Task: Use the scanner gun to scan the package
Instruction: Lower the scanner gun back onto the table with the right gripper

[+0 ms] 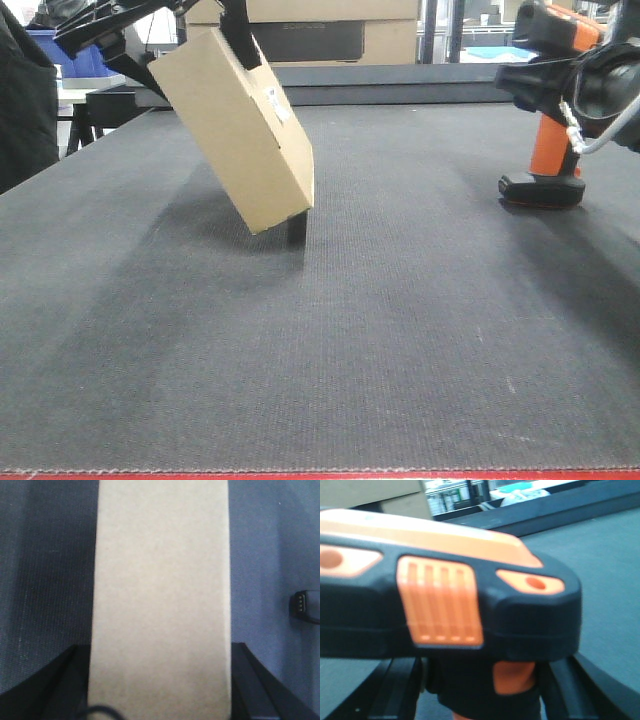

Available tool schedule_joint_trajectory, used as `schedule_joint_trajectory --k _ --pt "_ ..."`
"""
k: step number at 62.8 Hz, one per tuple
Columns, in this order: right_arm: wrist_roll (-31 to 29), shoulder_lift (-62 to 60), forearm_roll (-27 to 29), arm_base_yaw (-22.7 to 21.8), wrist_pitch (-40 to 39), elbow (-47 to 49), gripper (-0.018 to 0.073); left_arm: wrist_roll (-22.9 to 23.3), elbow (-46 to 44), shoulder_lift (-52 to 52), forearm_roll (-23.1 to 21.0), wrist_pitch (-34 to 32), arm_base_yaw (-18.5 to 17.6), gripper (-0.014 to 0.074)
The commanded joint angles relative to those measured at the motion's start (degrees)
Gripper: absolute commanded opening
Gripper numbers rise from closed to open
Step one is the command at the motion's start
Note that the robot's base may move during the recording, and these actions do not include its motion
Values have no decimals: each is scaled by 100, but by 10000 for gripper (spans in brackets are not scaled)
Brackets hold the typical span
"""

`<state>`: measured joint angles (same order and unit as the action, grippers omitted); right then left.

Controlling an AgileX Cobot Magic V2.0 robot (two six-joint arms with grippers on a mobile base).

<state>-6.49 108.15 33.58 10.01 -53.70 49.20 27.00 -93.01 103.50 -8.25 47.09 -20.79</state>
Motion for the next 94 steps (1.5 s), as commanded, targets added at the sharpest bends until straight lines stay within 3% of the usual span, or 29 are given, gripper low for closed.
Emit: schedule_joint_trajectory --k 1,19,35,51,64,78,89,94 --pt "12 -54 -406 -16 -355 43 -118 6 -23 -56 -50 -139 -22 -111" --pt "12 -49 -460 -16 -328 43 148 6 -23 -56 -50 -139 -22 -111" --pt "12 123 -460 -16 -264 43 260 6 -23 -56 -50 -139 -22 -111" --pt "12 123 -460 -16 -25 43 571 6 -23 -56 -50 -139 -22 -111" --pt "12 86 -474 -16 620 43 565 6 -23 -56 -50 -139 -22 -111" --pt "12 -255 -755 -16 631 -158 565 -5 -23 -56 29 -139 -22 -111" --pt "12 -650 -1042 -16 686 -675 565 -488 -184 -56 134 32 21 -111" --pt "12 -815 -1042 -16 686 -936 559 -554 -334 -56 476 303 85 -111"
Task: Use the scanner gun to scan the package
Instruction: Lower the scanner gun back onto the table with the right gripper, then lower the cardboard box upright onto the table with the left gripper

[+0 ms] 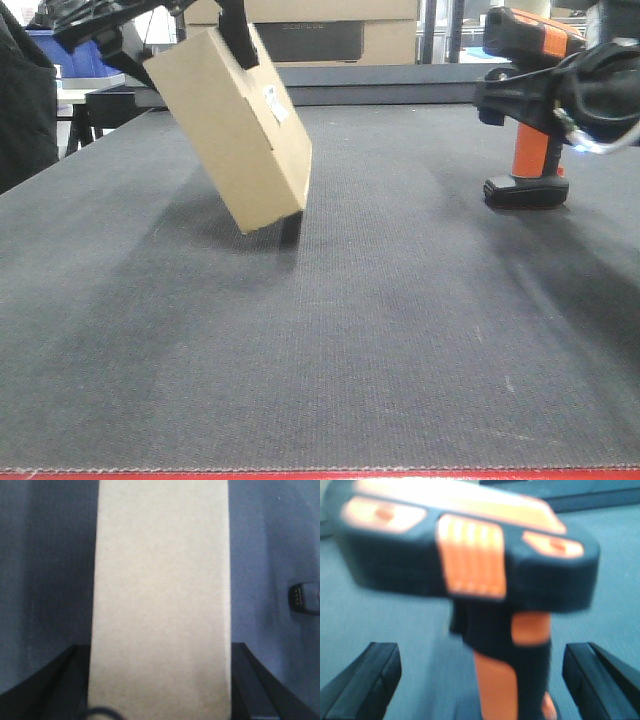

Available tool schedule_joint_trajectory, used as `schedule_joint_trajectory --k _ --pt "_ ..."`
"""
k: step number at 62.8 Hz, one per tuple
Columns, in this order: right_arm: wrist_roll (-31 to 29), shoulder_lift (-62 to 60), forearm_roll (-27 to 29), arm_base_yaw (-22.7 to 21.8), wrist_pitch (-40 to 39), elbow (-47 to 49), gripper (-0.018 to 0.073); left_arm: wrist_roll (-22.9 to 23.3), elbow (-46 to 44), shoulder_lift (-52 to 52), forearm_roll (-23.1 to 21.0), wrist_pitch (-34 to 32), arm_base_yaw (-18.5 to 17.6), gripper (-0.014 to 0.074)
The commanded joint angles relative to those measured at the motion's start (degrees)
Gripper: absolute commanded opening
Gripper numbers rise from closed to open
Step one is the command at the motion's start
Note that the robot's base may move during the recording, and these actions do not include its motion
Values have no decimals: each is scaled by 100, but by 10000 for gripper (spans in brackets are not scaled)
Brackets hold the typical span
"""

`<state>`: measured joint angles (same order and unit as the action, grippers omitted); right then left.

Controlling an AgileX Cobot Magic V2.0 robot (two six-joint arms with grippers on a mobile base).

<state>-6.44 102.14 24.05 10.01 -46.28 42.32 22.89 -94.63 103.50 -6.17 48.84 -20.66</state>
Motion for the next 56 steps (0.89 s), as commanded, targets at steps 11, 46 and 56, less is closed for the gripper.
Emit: schedule_joint_trajectory --k 11,46,56 --pt "7 -649 -89 -16 -56 -800 558 -143 -430 -56 1504 592 166 -111" --pt "-3 -1603 -89 -16 388 -1340 558 109 -69 -35 2027 941 607 -111" --pt "-3 -1613 -89 -16 409 -1340 558 109 -21 -35 2043 816 607 -24"
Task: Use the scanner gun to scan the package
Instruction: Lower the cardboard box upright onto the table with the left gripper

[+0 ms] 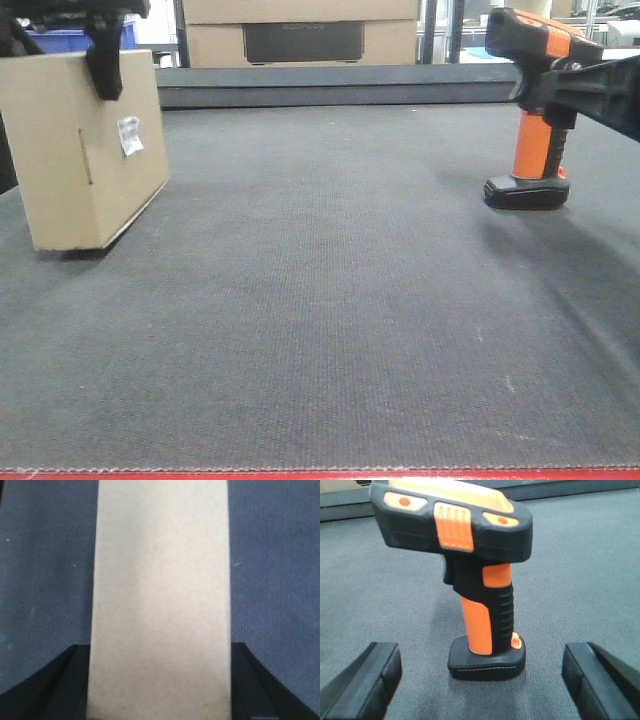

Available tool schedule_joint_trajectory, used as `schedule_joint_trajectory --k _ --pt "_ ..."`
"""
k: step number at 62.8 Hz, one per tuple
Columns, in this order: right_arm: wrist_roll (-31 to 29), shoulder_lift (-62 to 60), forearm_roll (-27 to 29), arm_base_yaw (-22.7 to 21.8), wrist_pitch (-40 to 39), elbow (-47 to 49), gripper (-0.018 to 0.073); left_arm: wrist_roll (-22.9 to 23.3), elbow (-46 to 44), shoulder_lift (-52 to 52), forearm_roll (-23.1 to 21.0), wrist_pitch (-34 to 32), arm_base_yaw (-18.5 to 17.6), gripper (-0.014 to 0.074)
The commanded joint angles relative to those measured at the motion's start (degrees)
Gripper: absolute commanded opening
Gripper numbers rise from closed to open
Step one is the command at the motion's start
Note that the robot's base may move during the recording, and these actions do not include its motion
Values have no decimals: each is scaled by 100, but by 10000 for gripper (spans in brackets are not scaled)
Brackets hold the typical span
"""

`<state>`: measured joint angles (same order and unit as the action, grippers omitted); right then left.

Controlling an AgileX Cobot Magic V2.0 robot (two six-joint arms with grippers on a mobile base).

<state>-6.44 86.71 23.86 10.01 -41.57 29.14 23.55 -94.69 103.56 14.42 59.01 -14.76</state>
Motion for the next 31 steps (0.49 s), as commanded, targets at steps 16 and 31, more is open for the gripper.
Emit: schedule_joint_trajectory --k 16,31 --pt "-3 -68 -70 -16 30 -23 558 43 -14 -40 -16 -424 17 445" --pt "-3 -68 -70 -16 30 -23 558 43 -27 -51 -16 -277 17 536"
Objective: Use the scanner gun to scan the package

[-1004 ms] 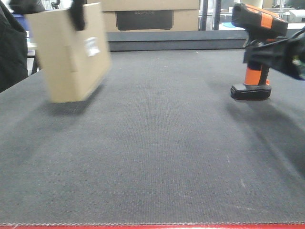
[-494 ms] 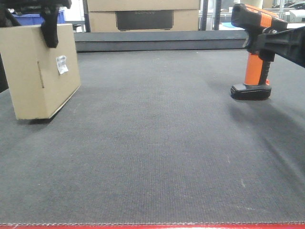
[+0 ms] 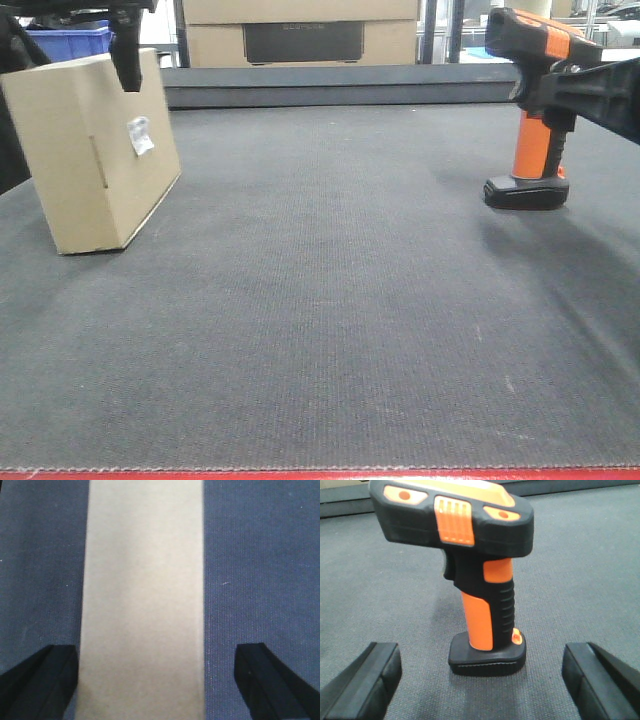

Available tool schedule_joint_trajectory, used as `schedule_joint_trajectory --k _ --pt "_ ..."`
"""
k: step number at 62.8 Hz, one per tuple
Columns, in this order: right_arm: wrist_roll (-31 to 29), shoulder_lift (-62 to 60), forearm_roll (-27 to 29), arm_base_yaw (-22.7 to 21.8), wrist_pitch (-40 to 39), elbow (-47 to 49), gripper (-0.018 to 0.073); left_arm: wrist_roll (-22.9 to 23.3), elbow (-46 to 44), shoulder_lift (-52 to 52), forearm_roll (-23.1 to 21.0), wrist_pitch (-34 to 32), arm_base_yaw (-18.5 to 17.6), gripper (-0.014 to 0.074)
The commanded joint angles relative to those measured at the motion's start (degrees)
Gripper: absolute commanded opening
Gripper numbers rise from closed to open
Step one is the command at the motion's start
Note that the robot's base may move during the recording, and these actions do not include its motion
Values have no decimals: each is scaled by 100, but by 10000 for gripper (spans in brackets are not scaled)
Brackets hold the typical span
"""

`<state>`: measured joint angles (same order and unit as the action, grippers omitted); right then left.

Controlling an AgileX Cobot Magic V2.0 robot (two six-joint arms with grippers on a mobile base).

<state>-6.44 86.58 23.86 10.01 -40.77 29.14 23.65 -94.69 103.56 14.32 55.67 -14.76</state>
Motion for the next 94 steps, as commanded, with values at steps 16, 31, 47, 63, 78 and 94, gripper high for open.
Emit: schedule_joint_trajectory --k 16,31,47,63,78,94 --pt "-3 -379 -70 -16 202 -23 558 33 -38 -766 306 243 -31 536" --pt "-3 -1179 -70 -16 879 -23 538 48 461 -1725 234 -92 -31 351" --pt "-14 -1838 -70 -27 1616 -23 118 406 1870 -2512 172 -1344 200 -71" --pt "-69 -2465 -70 -567 2504 -23 -168 150 3777 -3530 -229 -2915 830 -111" --pt "-69 -3439 -576 -1067 3152 -389 -168 -5 5528 -4748 -229 -4868 832 -111" --pt "-69 -4700 -612 -1067 3129 -1339 -168 -5 6808 -5882 -229 -5248 832 -111"
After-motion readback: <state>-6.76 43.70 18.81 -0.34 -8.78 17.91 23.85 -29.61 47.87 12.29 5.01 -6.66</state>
